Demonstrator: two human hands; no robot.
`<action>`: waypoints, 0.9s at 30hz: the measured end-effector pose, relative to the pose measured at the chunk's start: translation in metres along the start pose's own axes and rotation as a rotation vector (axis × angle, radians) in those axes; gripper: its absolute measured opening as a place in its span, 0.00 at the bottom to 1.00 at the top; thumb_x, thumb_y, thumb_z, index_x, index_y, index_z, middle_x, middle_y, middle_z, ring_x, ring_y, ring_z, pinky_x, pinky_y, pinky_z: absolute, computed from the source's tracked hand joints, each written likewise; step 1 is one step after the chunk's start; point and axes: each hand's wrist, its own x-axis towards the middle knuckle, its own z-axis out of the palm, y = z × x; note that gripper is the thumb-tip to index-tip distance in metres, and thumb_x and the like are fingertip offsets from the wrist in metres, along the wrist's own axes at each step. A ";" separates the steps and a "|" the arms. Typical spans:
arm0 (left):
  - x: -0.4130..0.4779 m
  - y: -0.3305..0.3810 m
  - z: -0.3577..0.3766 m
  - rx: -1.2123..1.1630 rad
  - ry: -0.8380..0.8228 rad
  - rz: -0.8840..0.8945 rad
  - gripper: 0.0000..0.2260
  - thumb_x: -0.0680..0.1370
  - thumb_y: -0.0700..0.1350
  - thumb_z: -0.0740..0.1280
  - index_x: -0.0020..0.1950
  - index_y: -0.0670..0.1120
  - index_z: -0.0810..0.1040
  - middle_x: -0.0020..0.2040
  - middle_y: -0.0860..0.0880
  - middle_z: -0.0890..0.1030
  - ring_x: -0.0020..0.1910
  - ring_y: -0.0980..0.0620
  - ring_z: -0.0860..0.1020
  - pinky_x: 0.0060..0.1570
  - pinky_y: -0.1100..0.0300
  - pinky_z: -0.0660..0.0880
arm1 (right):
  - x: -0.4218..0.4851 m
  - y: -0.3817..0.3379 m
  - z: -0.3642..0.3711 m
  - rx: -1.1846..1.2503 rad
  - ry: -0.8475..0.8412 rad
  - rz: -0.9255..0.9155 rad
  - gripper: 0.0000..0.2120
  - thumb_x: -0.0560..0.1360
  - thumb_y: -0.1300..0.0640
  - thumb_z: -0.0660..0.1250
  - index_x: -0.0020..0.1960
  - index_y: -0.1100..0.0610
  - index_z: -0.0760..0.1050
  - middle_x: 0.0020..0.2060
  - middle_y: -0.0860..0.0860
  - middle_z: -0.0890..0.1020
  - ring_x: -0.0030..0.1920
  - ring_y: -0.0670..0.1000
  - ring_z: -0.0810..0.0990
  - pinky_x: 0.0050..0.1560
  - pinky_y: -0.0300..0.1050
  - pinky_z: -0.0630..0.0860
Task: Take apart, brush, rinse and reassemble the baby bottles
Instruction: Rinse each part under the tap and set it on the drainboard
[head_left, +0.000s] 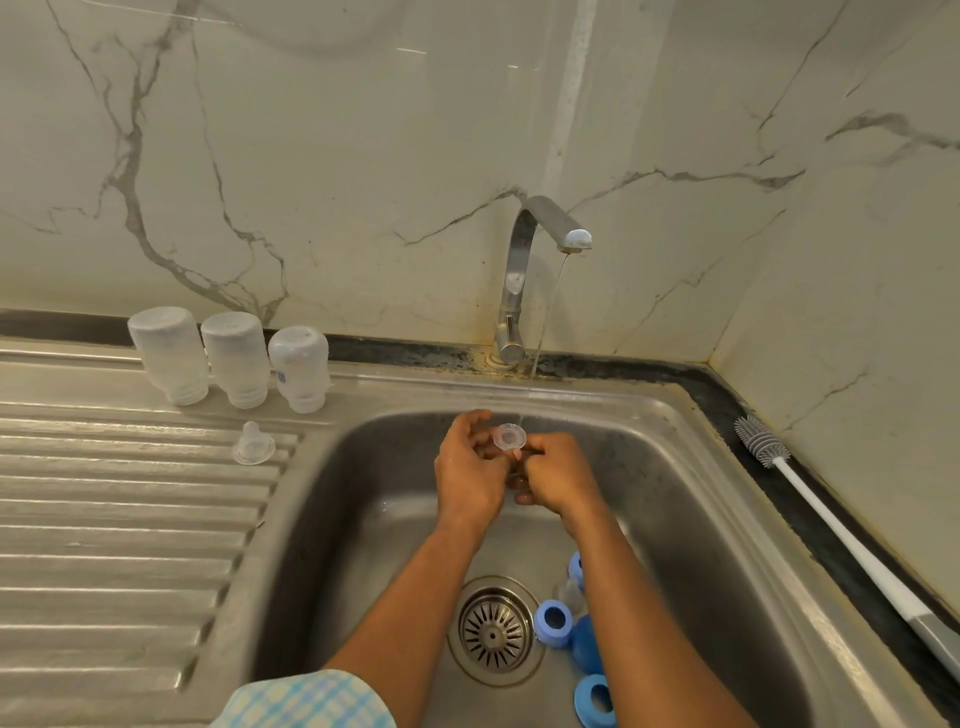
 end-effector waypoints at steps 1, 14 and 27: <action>0.000 0.001 0.000 0.010 0.001 0.001 0.22 0.75 0.33 0.72 0.65 0.49 0.74 0.54 0.50 0.82 0.51 0.57 0.81 0.46 0.67 0.80 | -0.001 -0.001 0.000 -0.002 -0.026 0.005 0.13 0.79 0.67 0.59 0.54 0.60 0.81 0.47 0.58 0.85 0.49 0.56 0.84 0.47 0.51 0.82; -0.002 0.000 -0.002 0.108 -0.120 -0.137 0.14 0.81 0.45 0.65 0.39 0.44 0.84 0.36 0.42 0.84 0.36 0.49 0.79 0.39 0.53 0.76 | -0.004 -0.005 -0.005 0.209 0.125 -0.108 0.01 0.76 0.61 0.70 0.46 0.57 0.81 0.42 0.56 0.85 0.45 0.55 0.85 0.49 0.54 0.83; -0.038 0.048 -0.030 0.335 -0.311 -0.278 0.10 0.80 0.50 0.67 0.50 0.44 0.82 0.45 0.45 0.86 0.41 0.51 0.82 0.45 0.55 0.80 | -0.062 -0.018 -0.030 0.047 0.219 -0.216 0.08 0.73 0.62 0.74 0.42 0.50 0.79 0.38 0.45 0.82 0.41 0.42 0.80 0.46 0.34 0.76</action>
